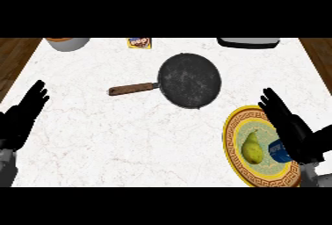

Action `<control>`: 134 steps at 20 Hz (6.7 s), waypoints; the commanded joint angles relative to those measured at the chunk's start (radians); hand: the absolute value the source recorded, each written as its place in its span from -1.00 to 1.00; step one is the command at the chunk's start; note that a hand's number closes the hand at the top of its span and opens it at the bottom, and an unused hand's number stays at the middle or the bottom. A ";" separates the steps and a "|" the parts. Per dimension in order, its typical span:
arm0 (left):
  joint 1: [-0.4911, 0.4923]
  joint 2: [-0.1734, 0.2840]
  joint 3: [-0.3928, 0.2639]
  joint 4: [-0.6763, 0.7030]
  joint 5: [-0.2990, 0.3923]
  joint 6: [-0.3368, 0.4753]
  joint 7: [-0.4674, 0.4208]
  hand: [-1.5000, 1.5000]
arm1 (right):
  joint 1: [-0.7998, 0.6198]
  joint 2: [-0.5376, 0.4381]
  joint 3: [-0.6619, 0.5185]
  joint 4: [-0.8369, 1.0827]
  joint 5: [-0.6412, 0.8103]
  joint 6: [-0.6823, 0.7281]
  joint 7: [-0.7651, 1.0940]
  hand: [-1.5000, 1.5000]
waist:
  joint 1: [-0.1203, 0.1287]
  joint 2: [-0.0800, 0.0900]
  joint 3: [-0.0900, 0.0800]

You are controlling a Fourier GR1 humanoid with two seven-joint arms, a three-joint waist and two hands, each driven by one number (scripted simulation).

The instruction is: Pick the can from the plate and place it in the pan

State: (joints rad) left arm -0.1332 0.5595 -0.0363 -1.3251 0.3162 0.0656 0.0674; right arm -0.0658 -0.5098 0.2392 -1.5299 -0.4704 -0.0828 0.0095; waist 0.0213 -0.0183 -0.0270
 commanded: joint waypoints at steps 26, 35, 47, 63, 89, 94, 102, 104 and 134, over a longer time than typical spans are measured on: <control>-0.010 -0.039 -0.039 0.005 -0.199 0.171 0.194 0.00 | 0.162 -0.417 -0.416 -0.080 0.167 0.237 -0.219 -1.00 | -0.025 0.017 0.025; 0.016 -0.061 -0.039 0.018 -0.207 0.160 0.147 0.00 | 0.098 -0.653 -0.238 -0.270 0.372 0.330 0.163 -1.00 | 0.004 0.021 0.024; -0.046 -0.068 0.016 0.063 -0.230 0.132 0.178 0.00 | -0.044 -0.502 0.011 -0.335 0.576 0.471 0.465 -1.00 | -0.016 0.020 0.027; -0.017 -0.128 0.053 -0.031 -0.317 0.103 0.252 0.00 | -0.106 -0.288 -0.017 -0.108 0.913 0.596 0.350 -1.00 | -0.015 0.019 0.027; 0.005 -0.214 0.171 -0.025 -0.413 0.016 0.217 0.00 | 0.013 -0.042 -0.126 0.021 1.292 0.584 0.174 -1.00 | -0.022 0.018 0.027; 0.005 -0.209 0.195 0.042 -0.398 -0.012 0.144 0.00 | -0.039 -0.069 -0.081 0.034 1.392 0.496 0.087 1.00 | -0.022 0.018 0.027; 0.031 -0.223 0.227 0.062 -0.415 -0.031 0.088 0.00 | -0.050 -0.060 -0.182 0.047 1.406 0.511 -0.002 1.00 | -0.022 0.018 0.027; 0.016 -0.184 0.227 -0.009 -0.412 -0.036 0.190 0.00 | -0.031 0.094 -0.145 -0.035 1.424 0.530 0.275 1.00 | -0.027 0.015 0.026; -0.018 -0.247 0.171 -0.002 -0.456 -0.012 0.186 0.00 | -0.371 0.509 0.149 -0.126 1.925 -0.075 1.353 1.00 | 0.014 0.027 0.028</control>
State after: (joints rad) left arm -0.1465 0.3249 0.1532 -1.3105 -0.1222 0.0432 0.2440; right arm -0.3228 -0.0094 0.4620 -1.7673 1.5169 -0.0218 1.1886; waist 0.0229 0.0046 -0.0001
